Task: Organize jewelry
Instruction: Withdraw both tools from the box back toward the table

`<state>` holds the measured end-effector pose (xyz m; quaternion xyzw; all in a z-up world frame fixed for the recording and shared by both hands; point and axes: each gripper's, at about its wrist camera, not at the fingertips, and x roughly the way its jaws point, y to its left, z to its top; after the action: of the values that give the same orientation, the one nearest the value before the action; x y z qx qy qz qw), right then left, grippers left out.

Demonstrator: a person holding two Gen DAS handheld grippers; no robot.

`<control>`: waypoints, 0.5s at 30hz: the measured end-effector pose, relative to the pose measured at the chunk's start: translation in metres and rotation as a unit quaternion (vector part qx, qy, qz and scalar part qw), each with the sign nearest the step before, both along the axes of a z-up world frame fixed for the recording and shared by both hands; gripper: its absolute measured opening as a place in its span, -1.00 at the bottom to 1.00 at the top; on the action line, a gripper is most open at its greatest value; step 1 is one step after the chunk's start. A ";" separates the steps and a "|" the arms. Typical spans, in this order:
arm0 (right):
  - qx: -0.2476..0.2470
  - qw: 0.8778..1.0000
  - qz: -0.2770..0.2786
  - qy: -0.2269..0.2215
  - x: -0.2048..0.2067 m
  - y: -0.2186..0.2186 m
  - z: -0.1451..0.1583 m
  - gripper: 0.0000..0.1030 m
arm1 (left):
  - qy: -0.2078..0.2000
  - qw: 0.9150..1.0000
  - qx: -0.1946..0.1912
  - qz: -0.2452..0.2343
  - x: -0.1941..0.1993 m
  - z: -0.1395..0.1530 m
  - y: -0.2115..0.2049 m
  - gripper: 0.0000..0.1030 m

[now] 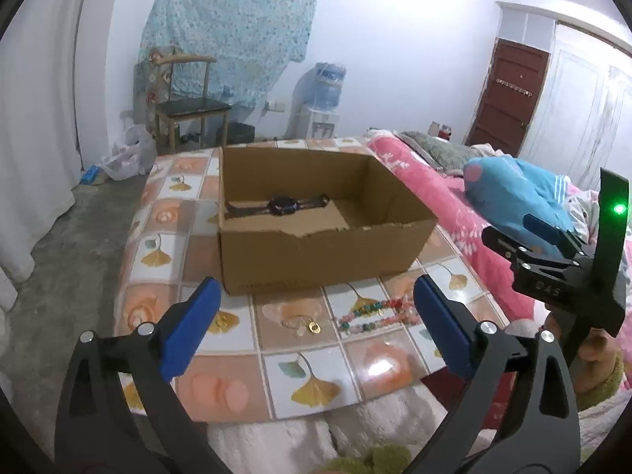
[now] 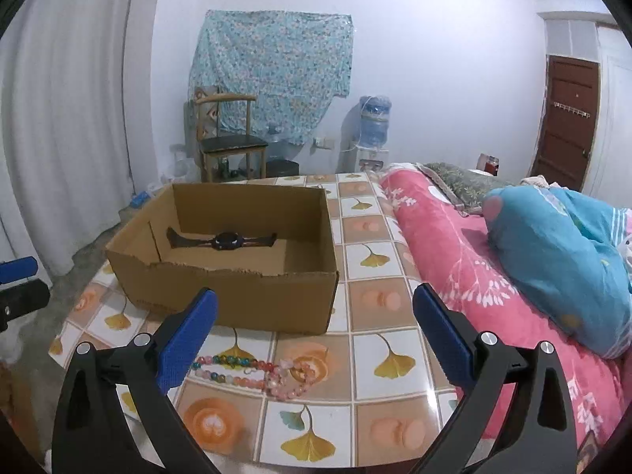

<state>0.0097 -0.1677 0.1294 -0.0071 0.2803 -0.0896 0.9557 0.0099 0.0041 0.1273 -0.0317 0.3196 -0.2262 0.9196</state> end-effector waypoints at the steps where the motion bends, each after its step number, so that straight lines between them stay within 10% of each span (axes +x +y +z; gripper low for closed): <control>1: 0.005 1.000 0.003 0.001 -0.001 0.000 -0.001 0.87 | 0.012 1.000 -0.009 -0.009 -0.002 -0.003 -0.003 0.84; 15: 0.058 0.998 0.034 0.007 -0.005 0.000 -0.019 0.87 | 0.082 0.987 -0.101 -0.094 -0.032 -0.031 -0.018 0.84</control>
<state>0.0045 -0.1677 0.1107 0.0381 0.2909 -0.0402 0.9551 -0.0217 -0.0136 0.0963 -0.1131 0.3707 -0.3394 0.8571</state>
